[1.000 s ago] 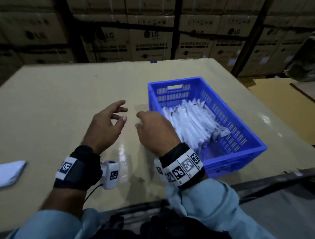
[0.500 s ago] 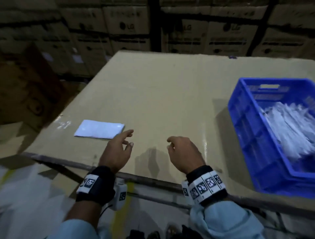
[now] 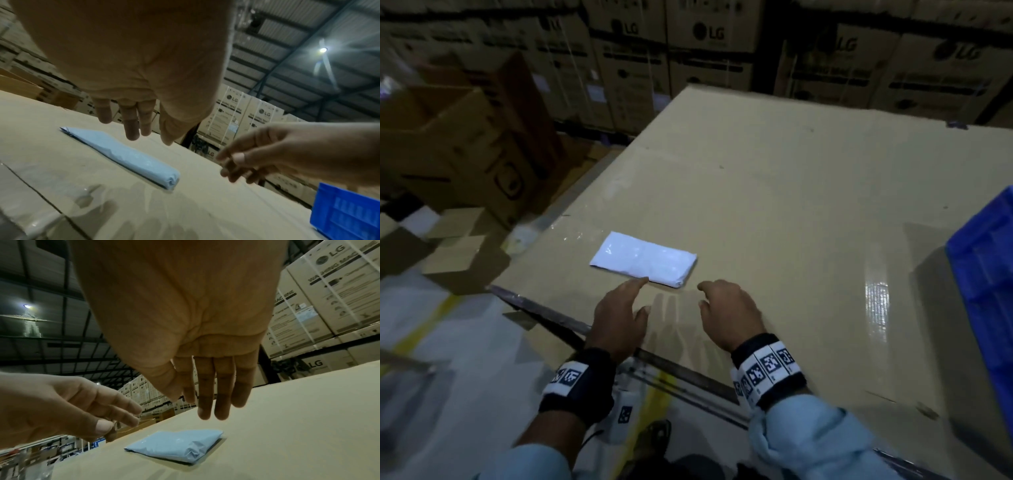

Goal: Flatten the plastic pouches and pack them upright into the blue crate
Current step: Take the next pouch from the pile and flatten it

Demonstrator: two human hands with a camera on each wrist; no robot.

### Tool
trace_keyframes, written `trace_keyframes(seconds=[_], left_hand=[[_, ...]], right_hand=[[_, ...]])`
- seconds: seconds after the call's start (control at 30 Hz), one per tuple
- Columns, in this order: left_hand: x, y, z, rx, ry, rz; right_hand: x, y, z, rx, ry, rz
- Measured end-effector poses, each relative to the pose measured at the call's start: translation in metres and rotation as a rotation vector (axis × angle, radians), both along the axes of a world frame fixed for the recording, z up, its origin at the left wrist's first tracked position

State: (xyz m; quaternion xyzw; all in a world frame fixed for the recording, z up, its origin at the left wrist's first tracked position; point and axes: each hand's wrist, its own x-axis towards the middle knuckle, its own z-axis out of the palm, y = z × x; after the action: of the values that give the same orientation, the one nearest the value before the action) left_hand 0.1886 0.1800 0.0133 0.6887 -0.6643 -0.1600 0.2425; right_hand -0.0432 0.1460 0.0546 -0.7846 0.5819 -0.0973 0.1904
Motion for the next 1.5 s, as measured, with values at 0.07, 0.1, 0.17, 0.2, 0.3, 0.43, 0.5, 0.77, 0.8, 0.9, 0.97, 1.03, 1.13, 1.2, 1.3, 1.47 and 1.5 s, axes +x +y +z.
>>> trace_keyframes(seconds=[0.07, 0.1, 0.17, 0.2, 0.3, 0.43, 0.5, 0.77, 0.8, 0.9, 0.97, 1.03, 1.13, 1.2, 1.3, 1.47, 1.5], left_hand=[[0.019, -0.015, -0.003, 0.017, -0.025, -0.033], [0.027, -0.023, -0.004, 0.021, -0.042, -0.055], [0.044, -0.04, -0.007, 0.003, -0.078, -0.125], [0.052, -0.049, -0.011, 0.002, -0.09, -0.163], [0.078, -0.083, -0.025, 0.065, -0.085, -0.247], [0.09, -0.116, -0.037, 0.239, -0.037, -0.301], [0.084, -0.125, -0.04, 0.237, -0.061, -0.35], [0.053, -0.129, -0.059, 0.259, -0.338, -0.643], [0.055, -0.129, -0.063, 0.253, -0.312, -0.646], [0.065, -0.132, -0.069, 0.221, -0.249, -0.612], [0.069, -0.133, -0.068, 0.206, -0.29, -0.581], [0.07, -0.133, -0.068, 0.204, -0.333, -0.564], [0.071, -0.135, -0.071, 0.213, -0.378, -0.528], [0.073, -0.135, -0.073, 0.216, -0.399, -0.492], [0.074, -0.135, -0.073, 0.235, -0.394, -0.427], [0.078, -0.135, -0.066, 0.311, -0.387, -0.34], [0.077, -0.137, -0.064, 0.342, -0.391, -0.341]], right_hand=[[0.032, -0.021, -0.009, -0.024, -0.026, -0.012], [0.049, -0.032, -0.014, -0.035, -0.043, -0.017], [0.084, -0.056, -0.03, -0.056, -0.017, -0.008], [0.099, -0.068, -0.039, -0.076, 0.022, 0.002], [0.132, -0.089, -0.072, -0.068, 0.147, -0.012], [0.137, -0.093, -0.099, -0.033, 0.25, -0.025], [0.13, -0.091, -0.099, -0.016, 0.253, -0.027], [0.114, -0.051, -0.102, -0.011, 0.16, -0.146], [0.115, -0.048, -0.106, -0.019, 0.167, -0.156], [0.119, -0.046, -0.108, -0.018, 0.193, -0.189], [0.119, -0.046, -0.108, -0.011, 0.197, -0.22], [0.121, -0.045, -0.109, 0.003, 0.192, -0.252], [0.117, -0.044, -0.111, 0.043, 0.15, -0.339], [0.107, -0.043, -0.114, 0.066, 0.128, -0.399], [0.095, -0.042, -0.115, 0.094, 0.175, -0.414], [0.101, -0.045, -0.103, 0.177, 0.272, -0.416], [0.105, -0.046, -0.098, 0.19, 0.312, -0.425]])
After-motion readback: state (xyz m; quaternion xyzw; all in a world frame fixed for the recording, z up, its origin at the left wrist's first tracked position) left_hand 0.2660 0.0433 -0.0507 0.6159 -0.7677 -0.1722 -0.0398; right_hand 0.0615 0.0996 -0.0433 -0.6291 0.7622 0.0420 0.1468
